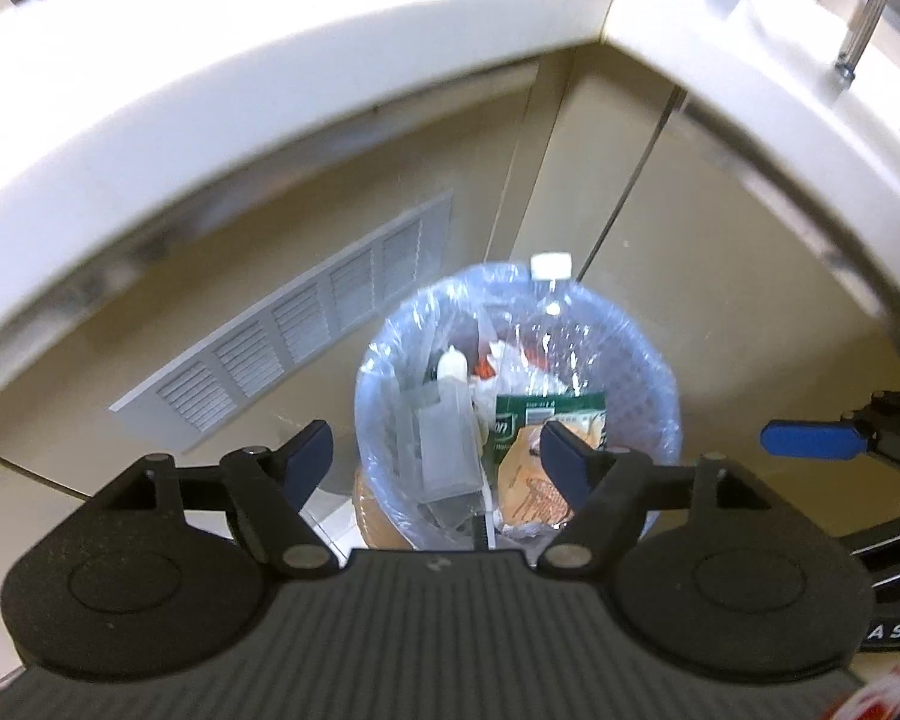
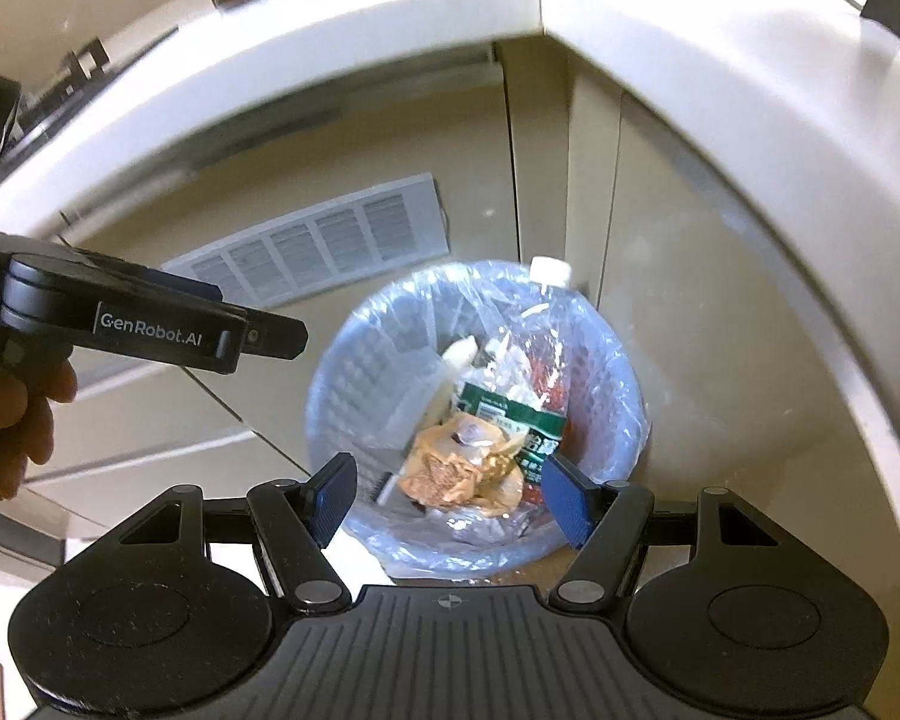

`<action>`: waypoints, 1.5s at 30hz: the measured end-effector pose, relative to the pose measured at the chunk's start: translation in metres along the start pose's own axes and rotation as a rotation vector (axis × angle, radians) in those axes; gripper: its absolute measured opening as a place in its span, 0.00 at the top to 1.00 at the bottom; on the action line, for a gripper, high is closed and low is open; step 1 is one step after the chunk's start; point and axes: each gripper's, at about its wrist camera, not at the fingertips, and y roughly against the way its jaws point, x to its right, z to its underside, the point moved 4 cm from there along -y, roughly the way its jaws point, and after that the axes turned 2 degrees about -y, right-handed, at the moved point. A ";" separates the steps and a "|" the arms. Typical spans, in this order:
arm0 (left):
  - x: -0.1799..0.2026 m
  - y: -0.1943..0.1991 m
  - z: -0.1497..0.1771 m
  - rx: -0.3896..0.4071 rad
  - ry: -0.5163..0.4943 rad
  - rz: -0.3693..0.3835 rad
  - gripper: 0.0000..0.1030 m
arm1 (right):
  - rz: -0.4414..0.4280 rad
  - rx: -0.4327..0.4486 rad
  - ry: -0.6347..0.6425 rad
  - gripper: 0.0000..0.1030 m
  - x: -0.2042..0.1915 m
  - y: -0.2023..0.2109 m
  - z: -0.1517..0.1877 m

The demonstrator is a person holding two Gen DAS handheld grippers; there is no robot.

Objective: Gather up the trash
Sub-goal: 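Raise both open tools out of the bin up to the counter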

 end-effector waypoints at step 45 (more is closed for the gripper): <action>-0.035 0.105 -0.179 0.373 0.040 -0.084 0.14 | 0.037 0.399 -0.002 0.34 0.051 0.085 -0.225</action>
